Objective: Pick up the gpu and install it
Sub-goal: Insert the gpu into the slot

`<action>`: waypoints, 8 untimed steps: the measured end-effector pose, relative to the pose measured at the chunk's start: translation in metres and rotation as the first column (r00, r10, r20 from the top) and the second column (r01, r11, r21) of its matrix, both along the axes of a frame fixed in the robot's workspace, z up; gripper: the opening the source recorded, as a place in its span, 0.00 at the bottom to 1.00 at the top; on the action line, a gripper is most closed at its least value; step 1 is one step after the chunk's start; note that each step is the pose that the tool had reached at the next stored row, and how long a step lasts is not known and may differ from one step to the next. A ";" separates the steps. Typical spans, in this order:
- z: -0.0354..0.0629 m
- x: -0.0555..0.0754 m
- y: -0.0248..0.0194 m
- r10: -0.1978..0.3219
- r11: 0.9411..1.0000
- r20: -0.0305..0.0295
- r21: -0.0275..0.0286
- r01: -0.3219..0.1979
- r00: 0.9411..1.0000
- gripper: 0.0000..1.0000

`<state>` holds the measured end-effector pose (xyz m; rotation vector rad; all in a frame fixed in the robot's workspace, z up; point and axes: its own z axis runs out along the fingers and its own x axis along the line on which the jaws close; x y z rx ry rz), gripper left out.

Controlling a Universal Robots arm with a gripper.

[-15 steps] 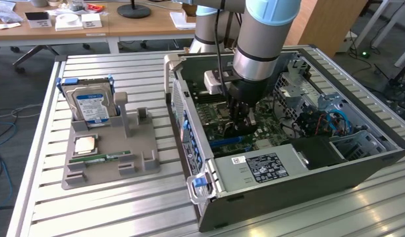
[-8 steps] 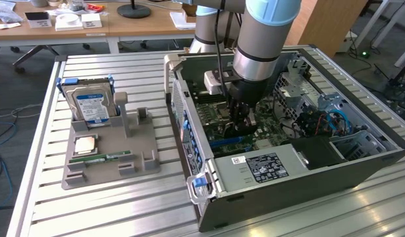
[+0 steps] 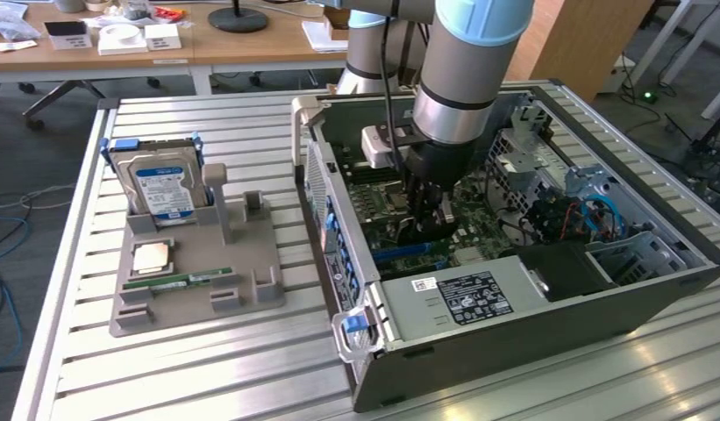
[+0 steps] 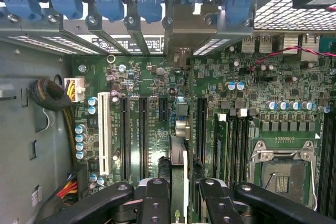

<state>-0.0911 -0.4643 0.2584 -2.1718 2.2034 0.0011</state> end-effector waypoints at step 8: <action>0.0000 -0.002 0.0000 0.000 1.000 0.000 0.000 0.000 1.000 0.26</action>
